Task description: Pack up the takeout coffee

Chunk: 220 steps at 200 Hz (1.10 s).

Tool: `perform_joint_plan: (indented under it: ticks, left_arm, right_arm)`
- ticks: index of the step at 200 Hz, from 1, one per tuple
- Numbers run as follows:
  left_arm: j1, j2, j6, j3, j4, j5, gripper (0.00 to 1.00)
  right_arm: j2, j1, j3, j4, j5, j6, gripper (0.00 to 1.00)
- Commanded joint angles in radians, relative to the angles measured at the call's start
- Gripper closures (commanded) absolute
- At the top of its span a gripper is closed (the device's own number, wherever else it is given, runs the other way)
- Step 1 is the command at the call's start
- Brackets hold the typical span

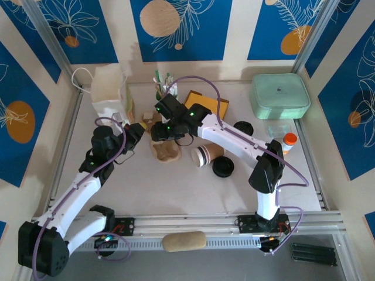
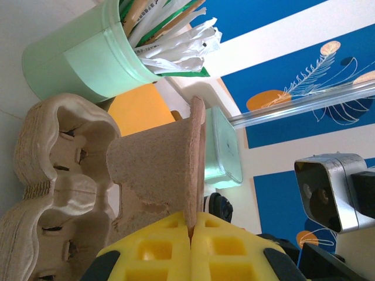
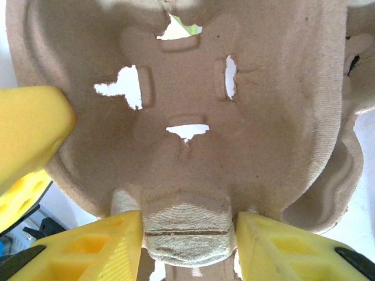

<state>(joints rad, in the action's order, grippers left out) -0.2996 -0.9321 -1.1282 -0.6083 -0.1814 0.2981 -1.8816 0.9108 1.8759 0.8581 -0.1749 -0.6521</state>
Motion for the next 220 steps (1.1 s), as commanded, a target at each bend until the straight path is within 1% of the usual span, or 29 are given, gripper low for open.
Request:
perform_joint_plan:
  ticks: [1, 17, 35, 74, 87, 99, 105, 115, 134, 162, 170, 194, 220]
  left_arm:
    - [-0.008, 0.011, -0.016, -0.001, -0.039, 0.023, 1.00]
    - [-0.007, 0.010, -0.015, -0.002, -0.040, 0.024, 1.00]
    - [-0.007, 0.010, -0.015, -0.002, -0.039, 0.022, 1.00]
    - [-0.007, 0.007, -0.015, -0.005, -0.039, 0.022, 1.00]
    - [-0.007, 0.007, -0.013, -0.008, -0.039, 0.023, 0.86]
    - [-0.008, 0.008, -0.010, -0.012, -0.036, 0.024, 0.67]
    - [-0.008, 0.010, -0.006, -0.014, -0.033, 0.023, 0.58]
    - [-0.008, 0.013, 0.004, -0.025, -0.023, 0.022, 0.49]
    - [-0.004, 0.024, 0.044, -0.060, 0.023, 0.017, 0.35]
    - [0.025, 0.044, 0.165, -0.183, 0.155, 0.014, 0.21]
    - [0.038, 0.043, 0.224, -0.242, 0.233, 0.009, 0.18]
    - [0.069, -0.018, 0.476, -0.506, 0.532, -0.049, 0.12]
    - [0.077, -0.172, 0.740, -0.813, 0.828, -0.160, 0.09]
  right_arm:
    - [-0.006, -0.011, -0.004, -0.022, 0.031, -0.017, 0.57]
    - [-0.008, -0.014, -0.004, -0.025, 0.040, -0.017, 0.65]
    - [-0.007, -0.015, -0.007, -0.027, 0.043, -0.017, 0.70]
    - [0.008, -0.014, -0.020, -0.032, 0.038, -0.018, 0.72]
    - [0.016, -0.014, -0.025, -0.034, 0.037, -0.018, 0.72]
    - [0.023, -0.015, -0.029, -0.034, 0.032, -0.018, 0.72]
    - [0.029, -0.015, -0.033, -0.034, 0.029, -0.019, 0.73]
    - [0.037, -0.016, -0.038, -0.035, 0.026, -0.019, 0.73]
    - [0.056, -0.018, -0.053, -0.038, 0.020, -0.018, 0.73]
    - [0.099, -0.026, -0.091, -0.047, 0.012, -0.023, 0.73]
    - [0.113, -0.030, -0.105, -0.051, 0.012, -0.025, 0.73]
    - [0.165, -0.042, -0.143, -0.064, 0.015, -0.026, 0.74]
    - [0.216, -0.055, -0.175, -0.071, 0.025, -0.028, 0.74]
